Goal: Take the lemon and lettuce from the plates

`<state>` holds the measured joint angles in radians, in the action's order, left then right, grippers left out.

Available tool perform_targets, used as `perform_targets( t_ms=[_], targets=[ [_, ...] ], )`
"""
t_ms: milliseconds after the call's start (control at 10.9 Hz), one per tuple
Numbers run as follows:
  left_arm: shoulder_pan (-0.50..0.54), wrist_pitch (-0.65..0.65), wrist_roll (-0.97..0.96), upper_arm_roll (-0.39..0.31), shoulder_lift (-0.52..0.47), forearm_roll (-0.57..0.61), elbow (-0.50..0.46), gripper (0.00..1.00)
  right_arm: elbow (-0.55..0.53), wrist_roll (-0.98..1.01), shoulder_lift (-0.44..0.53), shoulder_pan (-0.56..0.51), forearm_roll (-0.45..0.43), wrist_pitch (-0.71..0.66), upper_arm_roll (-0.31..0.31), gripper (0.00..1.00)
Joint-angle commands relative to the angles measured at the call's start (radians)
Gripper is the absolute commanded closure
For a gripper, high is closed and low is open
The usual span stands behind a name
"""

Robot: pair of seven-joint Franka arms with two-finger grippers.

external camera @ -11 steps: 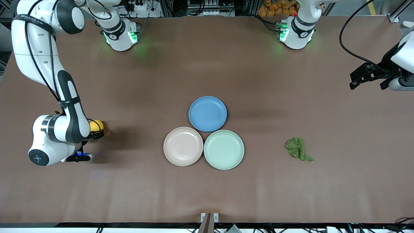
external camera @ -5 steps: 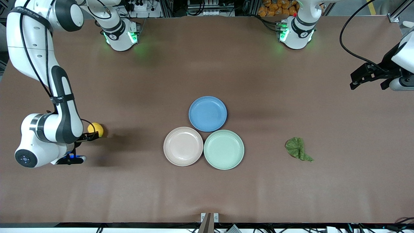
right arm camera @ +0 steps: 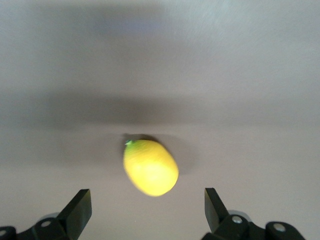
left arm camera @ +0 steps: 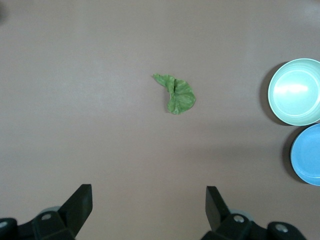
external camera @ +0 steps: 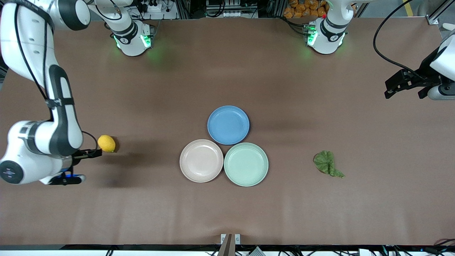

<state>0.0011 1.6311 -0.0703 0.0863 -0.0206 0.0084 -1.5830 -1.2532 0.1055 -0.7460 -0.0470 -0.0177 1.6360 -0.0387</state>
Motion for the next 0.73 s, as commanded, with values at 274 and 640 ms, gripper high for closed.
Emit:
perform_targets(
  t_ms=[274,640],
  targets=[
    [0.007,0.012,0.029,0.0,-0.007,-0.025,-0.003,0.0,-0.032,-0.029,0.212,-0.011,-0.001,-0.045,0.008,0.0],
    [0.008,0.012,0.029,-0.002,-0.009,-0.025,-0.002,0.0,-0.066,-0.036,0.344,-0.013,-0.002,-0.087,0.005,0.0]
  ],
)
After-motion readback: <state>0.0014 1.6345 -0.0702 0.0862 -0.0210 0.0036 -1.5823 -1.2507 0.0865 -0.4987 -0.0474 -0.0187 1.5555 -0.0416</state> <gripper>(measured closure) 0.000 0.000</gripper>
